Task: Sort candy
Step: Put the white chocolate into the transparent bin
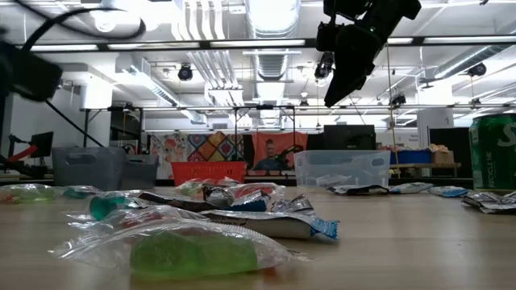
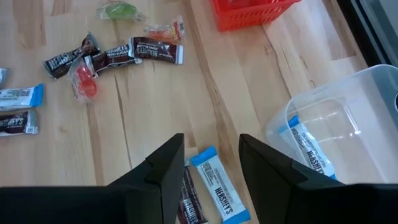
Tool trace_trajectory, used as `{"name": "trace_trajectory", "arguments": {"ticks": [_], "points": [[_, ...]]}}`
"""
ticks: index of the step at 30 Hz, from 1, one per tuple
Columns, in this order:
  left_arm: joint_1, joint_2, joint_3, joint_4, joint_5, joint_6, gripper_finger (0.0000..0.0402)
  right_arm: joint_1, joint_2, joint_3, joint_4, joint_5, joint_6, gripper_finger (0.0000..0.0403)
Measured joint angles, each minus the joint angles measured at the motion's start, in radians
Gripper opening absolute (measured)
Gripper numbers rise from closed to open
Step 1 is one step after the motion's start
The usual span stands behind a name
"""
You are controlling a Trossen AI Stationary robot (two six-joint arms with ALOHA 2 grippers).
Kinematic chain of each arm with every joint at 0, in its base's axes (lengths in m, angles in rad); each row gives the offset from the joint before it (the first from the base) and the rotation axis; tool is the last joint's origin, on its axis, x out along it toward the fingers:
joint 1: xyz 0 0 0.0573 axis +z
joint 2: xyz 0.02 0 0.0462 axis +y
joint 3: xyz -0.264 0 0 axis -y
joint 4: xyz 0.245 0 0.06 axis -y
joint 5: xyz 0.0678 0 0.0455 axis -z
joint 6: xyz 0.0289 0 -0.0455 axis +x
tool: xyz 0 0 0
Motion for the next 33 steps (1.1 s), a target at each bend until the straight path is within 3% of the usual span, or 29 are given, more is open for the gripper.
{"name": "trace_trajectory", "arguments": {"ticks": [6, 12, 16, 20, 24, 29, 31, 33], "points": [[0.015, -0.1, 0.029, 0.0, -0.188, 0.117, 0.0, 0.0, 0.0, 0.0, 0.038, 0.0, -0.004, 0.0146], [0.022, -0.261, 0.035, 0.021, -0.517, 0.295, 0.0, 0.0, 0.001, -0.039, 0.119, -0.007, -0.021, 0.0146], [0.03, -0.355, 0.028, 0.123, -0.706, 0.544, 0.0, 0.009, 0.001, -0.119, 0.263, -0.075, -0.023, 0.0146], [0.066, -0.422, 0.005, 0.328, -0.781, 0.895, 0.0, 0.042, 0.01, -0.213, 0.442, -0.133, -0.021, 0.0146], [0.138, -0.446, -0.019, 0.585, -0.72, 1.284, 0.0, 0.098, 0.029, -0.292, 0.642, -0.134, 0.002, 0.0146], [0.249, -0.43, -0.103, 1.008, -0.391, 1.763, 0.0, 0.19, 0.063, -0.331, 0.833, -0.132, 0.004, 0.0146], [0.292, -0.412, -0.155, 1.176, -0.252, 1.872, 0.0, 0.228, 0.077, -0.332, 0.91, -0.132, 0.0, 0.0146], [0.333, -0.39, -0.196, 1.293, -0.176, 1.911, 0.0, 0.263, 0.092, -0.332, 0.982, -0.132, -0.005, 0.0146]]}}
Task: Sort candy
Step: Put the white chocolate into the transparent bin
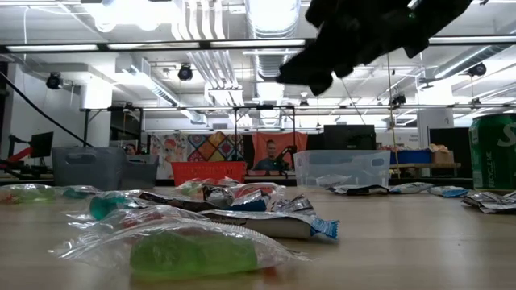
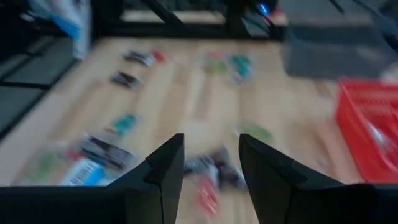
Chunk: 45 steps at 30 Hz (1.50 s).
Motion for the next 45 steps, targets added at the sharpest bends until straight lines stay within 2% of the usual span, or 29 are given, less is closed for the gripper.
{"name": "trace_trajectory", "arguments": {"ticks": [5, 9, 14, 19, 31, 37, 45], "points": [[0.05, 0.052, -0.07, 0.108, 0.017, 0.0, 0.0, 0.066, 0.032, 0.0, 0.152, 0.0, -0.022, 0.0146], [0.057, 0.098, -0.08, 0.163, 0.014, -0.006, 0.0, 0.089, 0.05, 0.001, 0.236, 0.0, -0.012, 0.0153], [0.065, 0.14, -0.076, 0.219, 0.011, -0.007, 0.0, 0.088, 0.051, 0.003, 0.238, -0.002, 0.039, 0.0188], [0.088, 0.18, -0.06, 0.241, 0.009, -0.007, 0.0, 0.088, 0.052, 0.003, 0.243, -0.114, 0.077, 0.0217], [0.118, 0.248, -0.029, 0.322, 0.011, 0.0, 0.0, 0.096, 0.052, 0.005, 0.258, -0.139, 0.03, 0.022], [0.12, 0.266, -0.016, 0.334, 0.012, 0.004, 0.0, 0.096, 0.052, 0.005, 0.258, -0.14, 0.007, 0.0182], [0.12, 0.266, -0.016, 0.336, 0.016, -0.013, 0.0, 0.096, 0.052, 0.005, 0.252, -0.141, 0.0, 0.0058]]}}
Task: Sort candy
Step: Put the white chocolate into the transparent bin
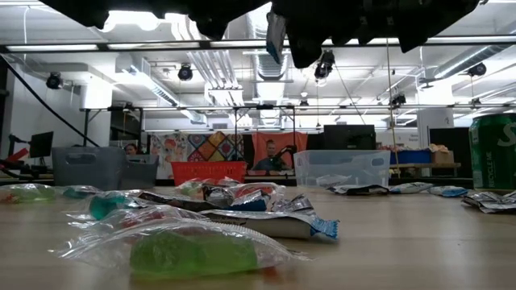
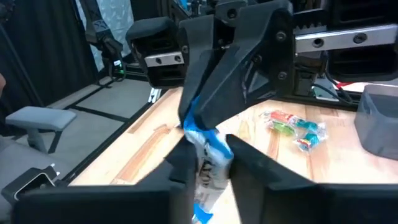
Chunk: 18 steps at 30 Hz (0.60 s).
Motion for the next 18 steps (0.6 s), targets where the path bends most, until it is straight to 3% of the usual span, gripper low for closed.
{"name": "trace_trajectory", "arguments": {"ticks": [4, 14, 18], "points": [[0.001, -0.002, 0.0, -0.004, 0.0, -0.043, 0.0009, 0.0, 0.0, 0.0, -0.004, -0.004, 0.0, 0.0019], [0.003, -0.069, 0.0, -0.133, -0.051, -0.069, 0.0075, -0.025, -0.017, 0.0, -0.073, 0.013, 0.05, 0.0022], [0.003, -0.144, -0.001, -0.297, -0.059, -0.128, 0.0088, -0.066, -0.063, 0.0, -0.228, 0.145, 0.067, 0.0022]]}}
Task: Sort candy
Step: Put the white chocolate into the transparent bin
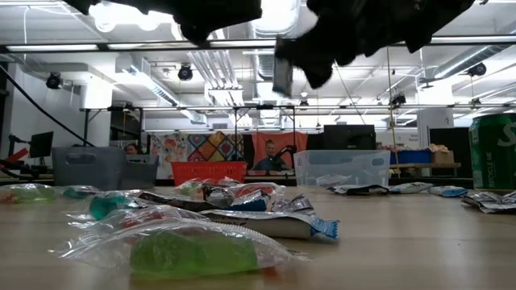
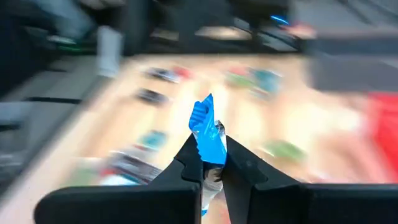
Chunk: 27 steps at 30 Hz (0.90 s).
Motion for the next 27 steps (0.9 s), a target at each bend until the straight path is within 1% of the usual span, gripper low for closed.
{"name": "trace_trajectory", "arguments": {"ticks": [2, 5, 7, 9, 10, 11, 14, 18, 23, 27], "points": [[0.0, -0.043, 0.0, -0.091, 0.0, -0.05, 0.0089, -0.027, -0.038, 0.0, -0.107, 0.154, 0.0, 0.0022], [0.0, -0.104, 0.0, -0.245, 0.001, -0.147, 0.0088, -0.075, -0.093, 0.0, -0.278, 0.471, 0.022, 0.0022], [0.0, -0.141, 0.0, -0.342, 0.001, -0.225, 0.0088, -0.115, -0.122, 0.0, -0.393, 0.672, 0.072, 0.0022], [0.0, -0.165, 0.0, -0.412, 0.001, -0.299, 0.0088, -0.164, -0.147, 0.0, -0.491, 0.821, 0.155, 0.0022], [0.0, -0.173, 0.0, -0.445, 0.001, -0.326, 0.0088, -0.192, -0.157, 0.0, -0.54, 0.864, 0.197, 0.0022], [0.0, -0.178, 0.0, -0.476, 0.001, -0.35, 0.0088, -0.222, -0.162, 0.0, -0.57, 0.881, 0.235, 0.0022], [0.0, -0.18, 0.0, -0.511, 0.001, -0.384, 0.0088, -0.306, -0.164, -0.001, -0.633, 0.879, 0.338, 0.0023], [0.0, -0.16, 0.0, -0.516, 0.001, -0.391, 0.0087, -0.377, -0.145, 0.0, -0.637, 0.795, 0.355, 0.004], [0.0, -0.132, 0.0, -0.515, 0.001, -0.399, 0.0087, -0.405, -0.128, 0.0, -0.635, 0.752, 0.347, 0.0092], [0.0, -0.116, 0.0, -0.52, 0.002, -0.399, 0.0087, -0.404, -0.13, 0.0, -0.635, 0.75, 0.344, 0.0136]]}}
